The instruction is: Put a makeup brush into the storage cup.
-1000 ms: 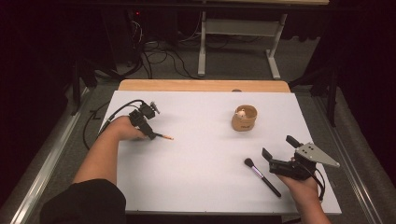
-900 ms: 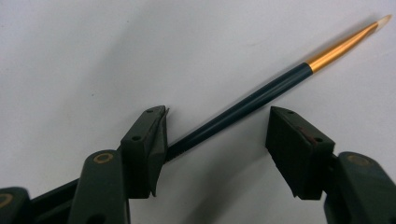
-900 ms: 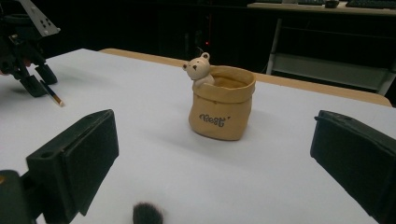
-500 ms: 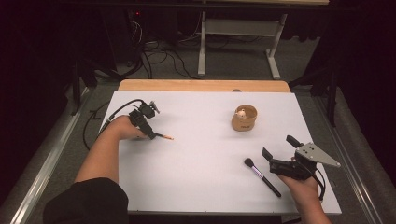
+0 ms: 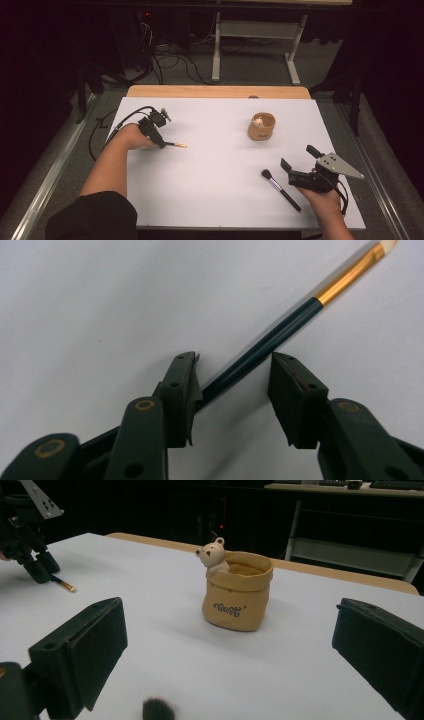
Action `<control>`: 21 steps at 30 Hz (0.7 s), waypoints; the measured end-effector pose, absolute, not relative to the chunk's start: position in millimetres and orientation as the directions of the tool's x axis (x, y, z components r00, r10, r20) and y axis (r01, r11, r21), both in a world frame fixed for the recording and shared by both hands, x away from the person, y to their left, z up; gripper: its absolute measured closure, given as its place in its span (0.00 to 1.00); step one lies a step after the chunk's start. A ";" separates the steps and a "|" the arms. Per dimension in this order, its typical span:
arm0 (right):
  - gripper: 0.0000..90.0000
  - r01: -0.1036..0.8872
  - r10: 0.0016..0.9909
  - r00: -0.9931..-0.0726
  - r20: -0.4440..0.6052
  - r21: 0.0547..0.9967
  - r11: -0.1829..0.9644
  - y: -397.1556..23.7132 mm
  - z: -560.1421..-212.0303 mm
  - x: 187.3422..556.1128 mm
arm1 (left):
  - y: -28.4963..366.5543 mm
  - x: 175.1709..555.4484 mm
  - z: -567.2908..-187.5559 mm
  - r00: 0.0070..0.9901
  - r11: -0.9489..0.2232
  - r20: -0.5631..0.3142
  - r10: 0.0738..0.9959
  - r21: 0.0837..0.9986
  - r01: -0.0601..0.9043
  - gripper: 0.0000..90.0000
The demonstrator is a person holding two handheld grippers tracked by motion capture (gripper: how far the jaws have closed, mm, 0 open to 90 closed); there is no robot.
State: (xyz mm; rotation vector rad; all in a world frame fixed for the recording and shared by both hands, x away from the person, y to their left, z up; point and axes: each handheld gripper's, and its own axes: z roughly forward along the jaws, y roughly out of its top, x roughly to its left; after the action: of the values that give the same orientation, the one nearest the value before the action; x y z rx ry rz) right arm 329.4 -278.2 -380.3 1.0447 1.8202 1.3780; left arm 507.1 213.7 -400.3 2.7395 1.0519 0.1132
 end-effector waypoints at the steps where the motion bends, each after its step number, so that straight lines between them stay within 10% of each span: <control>1: 0.03 0.223 0.869 -0.495 -0.013 0.965 0.142 -278.2 -380.3 329.4 | 213.3 506.8 -400.0 0.744 -0.726 -0.001 0.668 0.215 0.653 0.63; 21: 0.03 0.221 0.871 -0.492 -0.008 0.966 0.134 -279.5 -379.9 329.9 | 211.2 504.7 -399.1 0.750 -0.734 -0.009 0.661 0.203 0.649 0.85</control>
State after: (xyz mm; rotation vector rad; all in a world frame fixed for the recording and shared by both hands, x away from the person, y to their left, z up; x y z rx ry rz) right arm 329.9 -279.5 -379.9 1.0507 1.8130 1.3855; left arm 504.7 211.2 -399.1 2.7556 1.0419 0.0942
